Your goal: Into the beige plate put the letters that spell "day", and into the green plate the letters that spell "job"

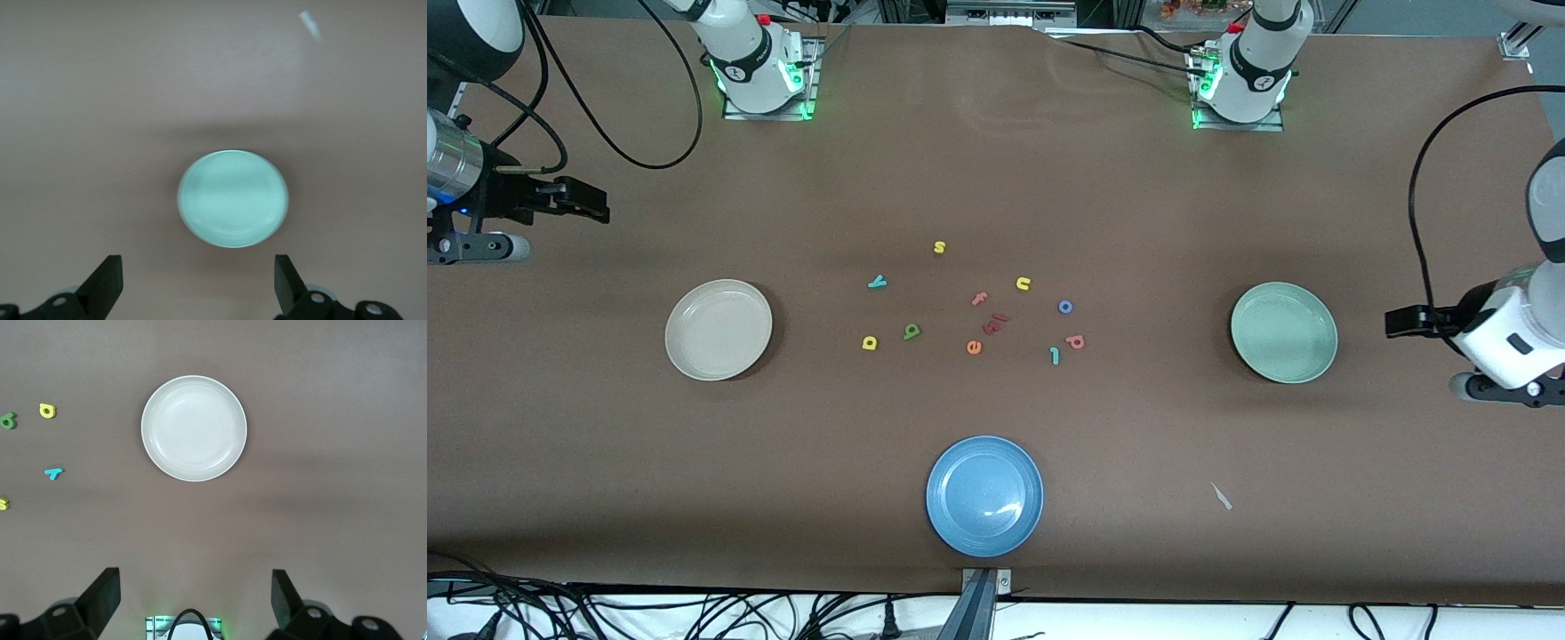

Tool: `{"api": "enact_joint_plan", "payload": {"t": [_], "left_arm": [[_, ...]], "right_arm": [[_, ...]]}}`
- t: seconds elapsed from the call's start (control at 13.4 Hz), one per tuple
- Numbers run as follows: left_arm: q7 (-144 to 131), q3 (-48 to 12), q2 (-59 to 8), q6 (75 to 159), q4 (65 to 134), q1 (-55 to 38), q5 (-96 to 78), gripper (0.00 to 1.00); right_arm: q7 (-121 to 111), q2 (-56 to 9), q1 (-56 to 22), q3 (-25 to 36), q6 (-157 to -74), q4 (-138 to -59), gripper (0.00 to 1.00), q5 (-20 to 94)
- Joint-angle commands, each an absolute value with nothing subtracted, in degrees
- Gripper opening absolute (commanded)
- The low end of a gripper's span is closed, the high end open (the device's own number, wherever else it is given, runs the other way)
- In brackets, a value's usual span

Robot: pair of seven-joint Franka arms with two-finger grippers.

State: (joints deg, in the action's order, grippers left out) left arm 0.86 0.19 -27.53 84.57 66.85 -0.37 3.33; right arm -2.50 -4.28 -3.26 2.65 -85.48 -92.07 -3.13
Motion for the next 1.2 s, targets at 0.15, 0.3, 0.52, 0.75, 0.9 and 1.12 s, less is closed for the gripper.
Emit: {"api": "enact_joint_plan", "payload": {"t": [0.15, 0.3, 0.52, 0.75, 0.9, 1.12], "left_arm": [[-1.6, 0.3, -27.7, 82.9, 67.6, -2.3, -0.9, 1.0], [-1.7, 0.3, -27.6, 82.7, 67.6, -2.5, -1.4, 1.0], [-0.2, 0.3, -28.0, 83.3, 67.6, -2.6, -1.6, 1.0], [-0.2, 0.9, -27.5, 83.2, 67.4, -1.1, -1.0, 1.0], [-0.6, 0.8, -27.5, 83.2, 67.1, -0.7, -1.4, 1.0], [-0.5, 0.7, -27.5, 83.2, 67.3, -1.0, -1.1, 1.0]], "right_arm": [[-2.6, -5.1, -3.3, 2.9, -85.0, -90.3, 1.0, -2.5], [-2.5, -5.1, -3.3, 2.9, -84.9, -90.3, 1.0, -2.5], [-2.5, -5.2, -3.2, 2.9, -84.6, -90.3, 1.0, -2.5], [-2.4, -5.1, -3.3, 2.9, -84.4, -90.3, 1.0, -2.5], [-2.4, -5.1, -3.3, 2.8, -84.5, -90.3, 1.0, -2.5], [-2.3, -5.0, -3.4, 2.6, -84.4, -90.3, 1.0, -2.5]]}}
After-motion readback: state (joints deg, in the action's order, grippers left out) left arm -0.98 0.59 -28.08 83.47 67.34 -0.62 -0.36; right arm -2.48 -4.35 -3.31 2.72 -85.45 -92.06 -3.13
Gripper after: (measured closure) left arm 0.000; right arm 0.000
